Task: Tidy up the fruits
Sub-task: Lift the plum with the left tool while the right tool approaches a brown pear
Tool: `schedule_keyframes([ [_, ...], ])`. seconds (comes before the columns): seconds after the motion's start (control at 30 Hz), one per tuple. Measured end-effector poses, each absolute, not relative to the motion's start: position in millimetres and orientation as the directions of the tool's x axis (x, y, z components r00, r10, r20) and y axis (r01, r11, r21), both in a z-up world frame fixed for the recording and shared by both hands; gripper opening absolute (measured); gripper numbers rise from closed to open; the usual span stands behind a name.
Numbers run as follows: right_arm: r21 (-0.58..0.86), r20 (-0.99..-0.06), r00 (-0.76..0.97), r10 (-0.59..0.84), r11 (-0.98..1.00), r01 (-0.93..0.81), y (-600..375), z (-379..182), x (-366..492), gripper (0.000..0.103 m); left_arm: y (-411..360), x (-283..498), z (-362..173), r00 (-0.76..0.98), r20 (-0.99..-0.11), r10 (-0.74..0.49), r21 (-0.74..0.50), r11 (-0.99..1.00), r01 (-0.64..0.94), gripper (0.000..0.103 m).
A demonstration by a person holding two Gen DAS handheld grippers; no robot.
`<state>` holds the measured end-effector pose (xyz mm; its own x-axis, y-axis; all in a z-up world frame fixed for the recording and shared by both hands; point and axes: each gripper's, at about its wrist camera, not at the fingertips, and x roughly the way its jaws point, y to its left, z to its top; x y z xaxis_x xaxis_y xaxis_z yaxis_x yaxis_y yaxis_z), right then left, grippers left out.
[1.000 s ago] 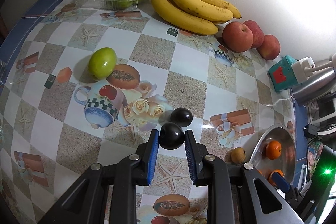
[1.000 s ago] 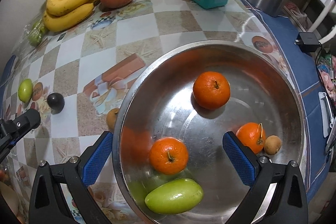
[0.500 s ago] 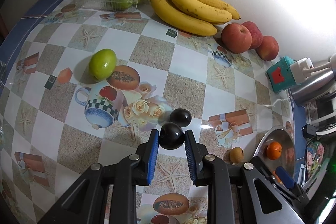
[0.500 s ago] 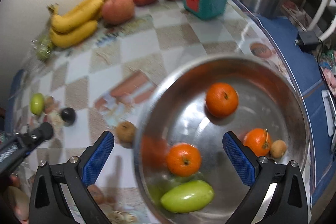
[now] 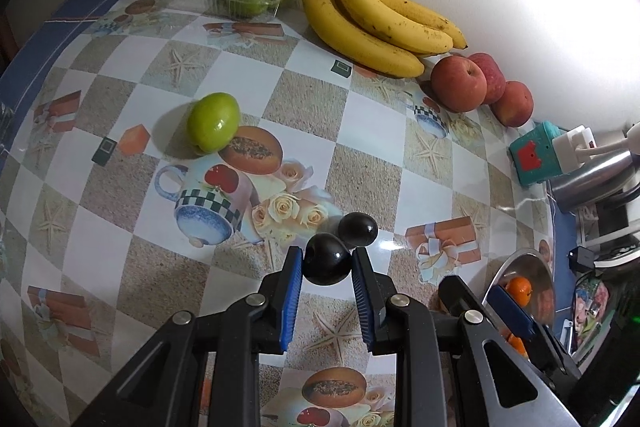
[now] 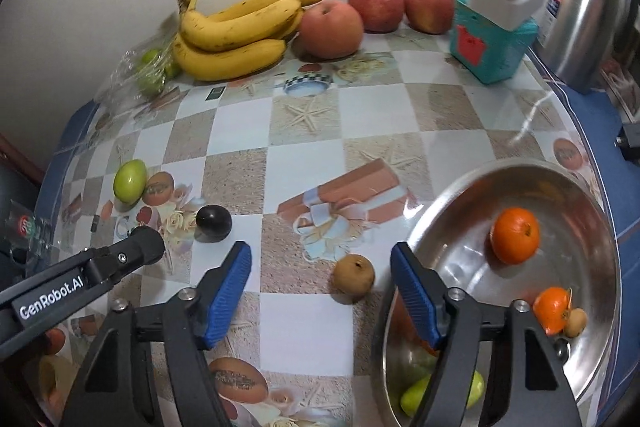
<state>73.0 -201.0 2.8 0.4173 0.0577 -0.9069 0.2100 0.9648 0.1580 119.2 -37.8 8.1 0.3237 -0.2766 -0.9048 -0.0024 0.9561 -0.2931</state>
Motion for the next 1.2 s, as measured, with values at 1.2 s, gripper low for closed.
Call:
schedule_keyframes([
  [1.2,0.055,-0.938,0.346,-0.022,0.976,0.212,-192,-20,77,0.025,-36,121,3,0.306,-0.904,-0.300,-0.314,0.949,0.003,0.027],
])
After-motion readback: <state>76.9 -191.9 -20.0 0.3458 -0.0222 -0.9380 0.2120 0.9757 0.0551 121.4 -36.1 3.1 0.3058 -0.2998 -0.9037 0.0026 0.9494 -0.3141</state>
